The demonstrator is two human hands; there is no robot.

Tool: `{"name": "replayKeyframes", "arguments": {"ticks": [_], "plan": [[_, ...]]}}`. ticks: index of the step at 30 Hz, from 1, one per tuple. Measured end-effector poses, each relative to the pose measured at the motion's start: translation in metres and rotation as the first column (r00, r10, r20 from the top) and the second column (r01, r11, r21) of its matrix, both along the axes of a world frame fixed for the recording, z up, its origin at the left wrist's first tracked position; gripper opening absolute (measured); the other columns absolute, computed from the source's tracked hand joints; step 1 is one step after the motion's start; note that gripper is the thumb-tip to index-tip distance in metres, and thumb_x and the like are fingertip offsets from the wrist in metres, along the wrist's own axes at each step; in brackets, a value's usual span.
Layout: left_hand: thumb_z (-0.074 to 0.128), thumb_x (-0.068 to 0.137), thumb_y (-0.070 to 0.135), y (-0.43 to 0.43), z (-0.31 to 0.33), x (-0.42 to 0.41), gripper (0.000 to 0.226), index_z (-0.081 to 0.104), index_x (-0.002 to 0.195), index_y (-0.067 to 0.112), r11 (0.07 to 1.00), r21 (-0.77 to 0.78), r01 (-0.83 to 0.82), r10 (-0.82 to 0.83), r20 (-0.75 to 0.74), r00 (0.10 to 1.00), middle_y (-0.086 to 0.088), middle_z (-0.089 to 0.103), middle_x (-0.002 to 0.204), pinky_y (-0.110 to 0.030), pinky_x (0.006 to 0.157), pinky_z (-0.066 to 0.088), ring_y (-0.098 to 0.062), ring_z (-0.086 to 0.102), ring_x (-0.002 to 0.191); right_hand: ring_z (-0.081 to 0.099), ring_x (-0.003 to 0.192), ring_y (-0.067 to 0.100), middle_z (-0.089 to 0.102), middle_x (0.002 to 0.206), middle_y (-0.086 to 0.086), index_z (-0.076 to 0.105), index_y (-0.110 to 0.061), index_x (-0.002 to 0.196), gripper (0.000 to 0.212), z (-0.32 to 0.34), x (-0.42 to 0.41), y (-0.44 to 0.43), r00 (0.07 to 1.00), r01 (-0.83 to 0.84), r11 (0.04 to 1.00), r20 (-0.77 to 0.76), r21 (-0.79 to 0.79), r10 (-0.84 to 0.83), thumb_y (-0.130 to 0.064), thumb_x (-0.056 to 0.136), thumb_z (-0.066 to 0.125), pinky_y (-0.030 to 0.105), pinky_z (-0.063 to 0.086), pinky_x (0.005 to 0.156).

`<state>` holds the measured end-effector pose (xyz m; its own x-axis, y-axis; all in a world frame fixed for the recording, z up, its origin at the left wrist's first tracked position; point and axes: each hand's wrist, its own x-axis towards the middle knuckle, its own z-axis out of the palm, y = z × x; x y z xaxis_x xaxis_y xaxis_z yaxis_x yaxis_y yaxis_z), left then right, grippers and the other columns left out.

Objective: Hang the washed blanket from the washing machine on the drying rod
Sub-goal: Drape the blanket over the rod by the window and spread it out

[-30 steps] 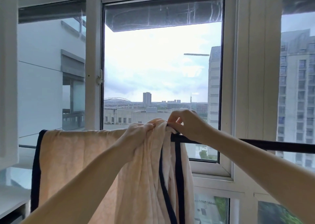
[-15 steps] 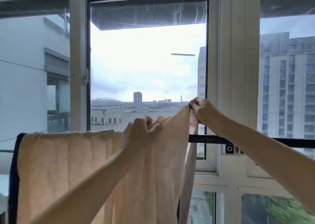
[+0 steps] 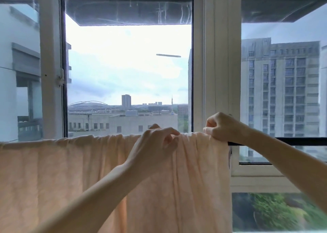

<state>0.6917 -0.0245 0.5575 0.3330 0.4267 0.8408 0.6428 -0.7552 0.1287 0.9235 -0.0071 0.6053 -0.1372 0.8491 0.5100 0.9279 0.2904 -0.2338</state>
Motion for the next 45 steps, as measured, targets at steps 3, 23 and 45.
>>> {"name": "replayKeyframes", "arguments": {"ticks": [3,23,45], "plan": [[0.065,0.089,0.015,0.011,0.004,-0.015,0.021,0.07,0.108,0.022,0.999,0.013,-0.044,0.044,0.002,0.999,0.015,0.062,0.091,-0.009,0.073,0.049,0.005,0.056,0.08,0.064,0.073,0.016,0.065,0.079,0.0,0.067,-0.01,0.089,0.02,0.004,-0.014,-0.003,0.985,-0.173,0.985,-0.02,-0.011,0.173,-0.025,0.095,0.055,0.016,0.048,0.061],[0.06,0.093,0.022,0.041,0.012,-0.027,0.011,0.071,0.093,0.02,0.986,-0.029,-0.166,0.167,0.009,0.986,0.014,0.063,0.09,-0.029,0.076,0.053,-0.006,0.058,0.078,0.061,0.07,0.006,0.063,0.079,-0.009,0.061,-0.018,0.092,0.008,-0.025,-0.033,0.002,0.979,-0.198,0.938,0.007,0.285,0.205,-0.026,0.095,0.057,0.026,0.056,0.071],[0.053,0.095,0.035,0.049,-0.001,-0.026,0.024,0.069,0.107,0.021,0.998,-0.019,-0.051,0.051,0.007,0.999,0.007,0.07,0.105,-0.03,0.076,0.057,-0.005,0.064,0.085,0.059,0.082,0.002,0.065,0.096,-0.008,0.064,-0.019,0.101,0.01,-0.029,-0.001,-0.029,0.992,-0.063,0.945,0.122,0.32,0.025,-0.017,0.095,0.056,0.009,0.046,0.07]]}}
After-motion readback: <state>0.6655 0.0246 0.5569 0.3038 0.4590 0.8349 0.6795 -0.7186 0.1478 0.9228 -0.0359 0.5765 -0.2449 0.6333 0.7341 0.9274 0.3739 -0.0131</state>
